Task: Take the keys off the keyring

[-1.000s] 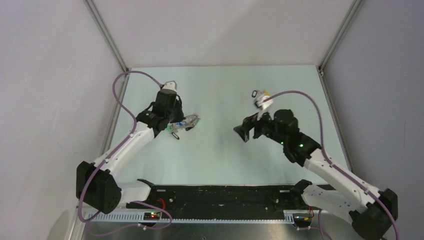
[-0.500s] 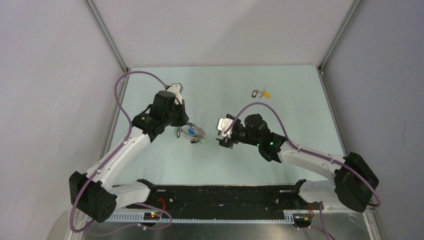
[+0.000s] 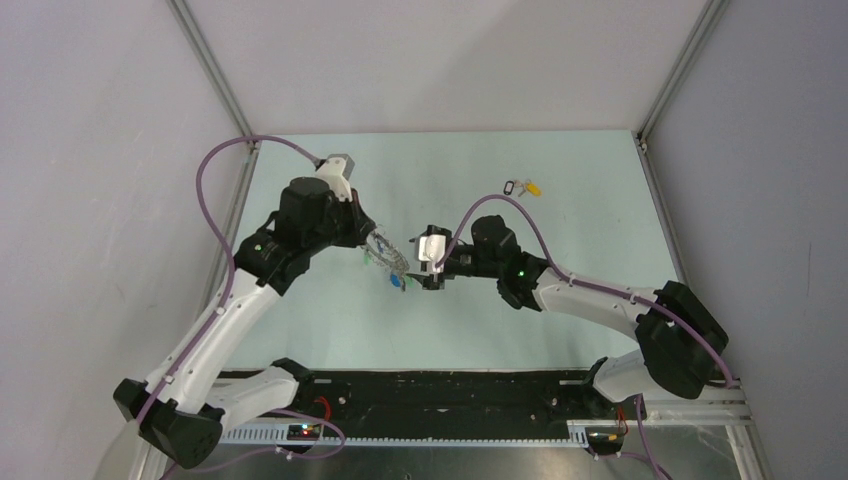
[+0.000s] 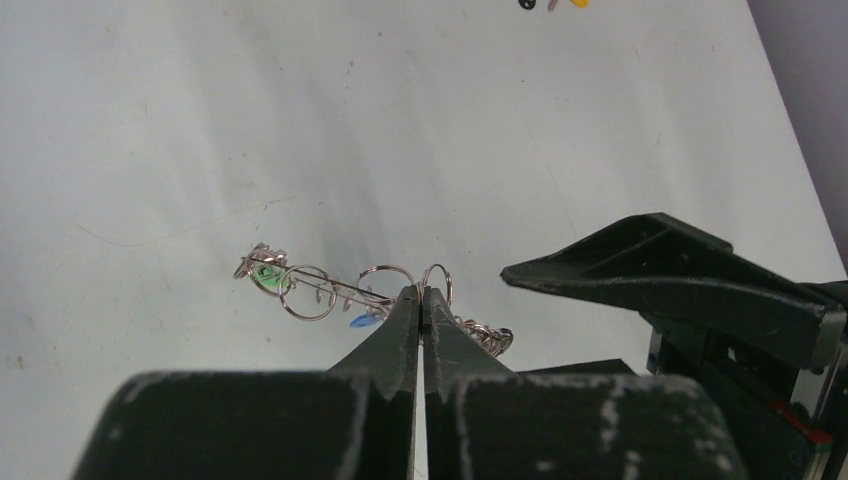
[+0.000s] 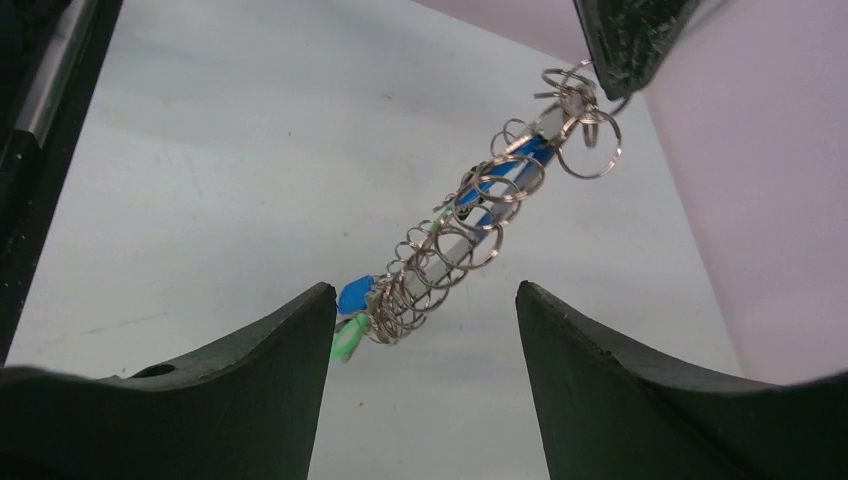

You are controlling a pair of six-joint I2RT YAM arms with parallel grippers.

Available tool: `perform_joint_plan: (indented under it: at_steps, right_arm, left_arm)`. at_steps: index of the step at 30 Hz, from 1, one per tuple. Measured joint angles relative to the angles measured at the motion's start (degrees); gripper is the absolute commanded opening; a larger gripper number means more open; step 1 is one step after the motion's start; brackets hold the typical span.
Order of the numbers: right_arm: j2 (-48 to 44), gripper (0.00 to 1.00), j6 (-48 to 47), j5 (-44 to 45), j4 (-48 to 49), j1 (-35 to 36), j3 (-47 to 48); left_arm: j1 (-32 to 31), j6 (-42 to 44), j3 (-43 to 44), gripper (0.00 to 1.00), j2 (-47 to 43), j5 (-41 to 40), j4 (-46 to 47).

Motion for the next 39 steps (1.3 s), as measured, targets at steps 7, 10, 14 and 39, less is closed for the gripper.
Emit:
perform_joint_plan:
  at_steps: [7, 10, 14, 39]
  right_arm:
    - [2.23, 0.68, 2.10, 1.33, 0.98, 1.75, 2.49]
    - [3.19, 0.53, 2.58, 3.76, 2.19, 1.84, 3.04]
    - [3.50, 0.12, 3.21, 6.56, 4.13, 1.81, 3.06]
    - [-4.09, 0.00, -12.63, 14.75, -1.14, 1.77, 4.33]
  left_arm:
    - [-0.61, -0.48, 2.23, 0.00, 0.04, -1.16, -1.49]
    - [-1.40, -0.50, 2.82, 0.00, 0.02, -1.36, -1.90]
    - [-2.16, -0.46, 2.97, 0.00, -0.42, -1.38, -2.19]
    - [-2.25, 1.55, -15.50, 0.77, -28.46, -3.34, 8.13]
